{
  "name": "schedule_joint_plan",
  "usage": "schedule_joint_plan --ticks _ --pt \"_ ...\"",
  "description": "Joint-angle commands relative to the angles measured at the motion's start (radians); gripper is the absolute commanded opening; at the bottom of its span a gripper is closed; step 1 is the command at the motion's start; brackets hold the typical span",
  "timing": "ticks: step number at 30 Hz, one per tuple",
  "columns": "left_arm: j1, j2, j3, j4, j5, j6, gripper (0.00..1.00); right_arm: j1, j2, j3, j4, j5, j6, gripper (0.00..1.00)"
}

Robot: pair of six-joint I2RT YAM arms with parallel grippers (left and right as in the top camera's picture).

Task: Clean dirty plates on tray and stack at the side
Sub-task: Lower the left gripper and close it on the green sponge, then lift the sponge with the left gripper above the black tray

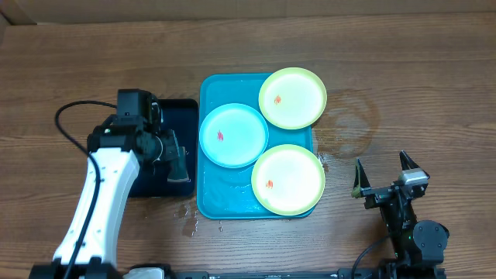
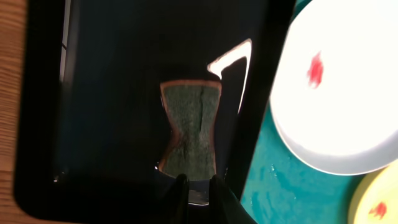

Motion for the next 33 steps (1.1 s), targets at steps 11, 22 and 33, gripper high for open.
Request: schedule_joint_plan --ticks 11,22,33 --pt "0.004 0.217 -0.006 0.034 0.066 0.064 0.6 -0.003 -0.006 -0.01 0.005 0.01 -0.001 1.0" --pt "0.002 0.219 -0.055 0.047 0.005 0.01 0.66 -0.003 -0.006 -0.01 0.005 0.01 -0.001 1.0" --pt "-0.001 0.219 -0.158 0.211 0.068 -0.002 0.55 -0.003 -0.006 -0.01 0.005 0.01 -0.001 1.0"
